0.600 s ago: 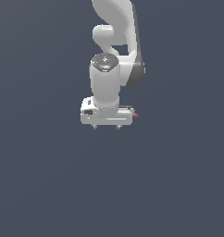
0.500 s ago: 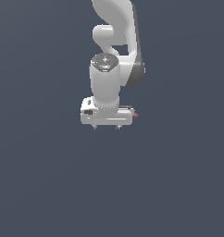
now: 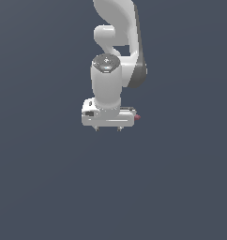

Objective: Pick up the object and move it to a goal position.

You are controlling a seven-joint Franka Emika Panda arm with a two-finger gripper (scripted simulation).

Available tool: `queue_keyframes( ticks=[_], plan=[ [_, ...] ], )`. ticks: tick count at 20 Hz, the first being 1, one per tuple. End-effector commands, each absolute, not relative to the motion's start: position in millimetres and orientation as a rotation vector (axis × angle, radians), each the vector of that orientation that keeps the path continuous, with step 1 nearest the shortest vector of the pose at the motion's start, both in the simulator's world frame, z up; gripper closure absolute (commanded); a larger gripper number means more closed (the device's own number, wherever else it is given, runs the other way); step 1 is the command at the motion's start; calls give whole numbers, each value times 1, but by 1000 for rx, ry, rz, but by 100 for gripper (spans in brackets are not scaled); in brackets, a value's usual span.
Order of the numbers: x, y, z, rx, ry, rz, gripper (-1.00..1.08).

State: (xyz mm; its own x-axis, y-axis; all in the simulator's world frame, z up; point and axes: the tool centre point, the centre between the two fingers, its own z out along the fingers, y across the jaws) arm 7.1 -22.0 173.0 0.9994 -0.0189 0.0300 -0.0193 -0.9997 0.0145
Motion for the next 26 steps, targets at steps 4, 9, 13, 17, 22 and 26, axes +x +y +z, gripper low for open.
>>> queue_keyframes(
  ticks=[4,9,13,17,22,26],
  plan=[
    [8,-27,173,3132,-40,55,-92],
    [10,-37,174,3141,-61,68,-92],
    [9,-36,174,3140,-59,68,-92],
    [7,-33,173,3142,-27,67,-92],
    [-1,-24,170,3143,73,63,-92],
    [-11,-12,166,3139,197,59,-92]
  ],
)
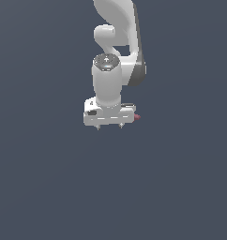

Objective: Pick up the object and move it to a goal position.

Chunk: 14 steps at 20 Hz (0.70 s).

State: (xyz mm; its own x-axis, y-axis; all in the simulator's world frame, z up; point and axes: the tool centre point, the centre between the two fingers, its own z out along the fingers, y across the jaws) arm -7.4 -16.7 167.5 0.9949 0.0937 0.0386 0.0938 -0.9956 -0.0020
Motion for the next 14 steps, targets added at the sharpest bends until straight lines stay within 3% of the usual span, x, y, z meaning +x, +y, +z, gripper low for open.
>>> queue_keyframes(
  ticks=[1,14],
  plan=[
    [-15,-8,165,-3127,-233,-57,-92],
    [-77,48,146,-3004,-889,-36,-92]
  ],
)
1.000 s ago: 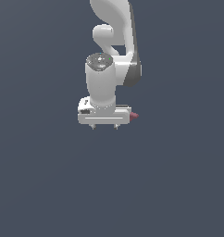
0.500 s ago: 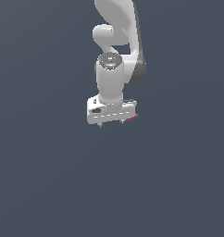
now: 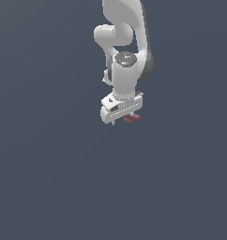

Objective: Pick up the object and move it to a goal position.

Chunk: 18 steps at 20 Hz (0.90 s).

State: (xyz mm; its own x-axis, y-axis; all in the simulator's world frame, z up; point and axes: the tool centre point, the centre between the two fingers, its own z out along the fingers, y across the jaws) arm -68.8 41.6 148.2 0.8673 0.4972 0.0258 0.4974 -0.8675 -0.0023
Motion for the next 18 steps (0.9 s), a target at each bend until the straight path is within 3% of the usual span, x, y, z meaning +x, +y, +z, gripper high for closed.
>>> queue_keyframes(
  ticks=[1,18],
  plan=[
    [-83,52,144,-2988,-942,-34,-92],
    [-161,95,124,-2702,-1600,-4,-92]
  ],
)
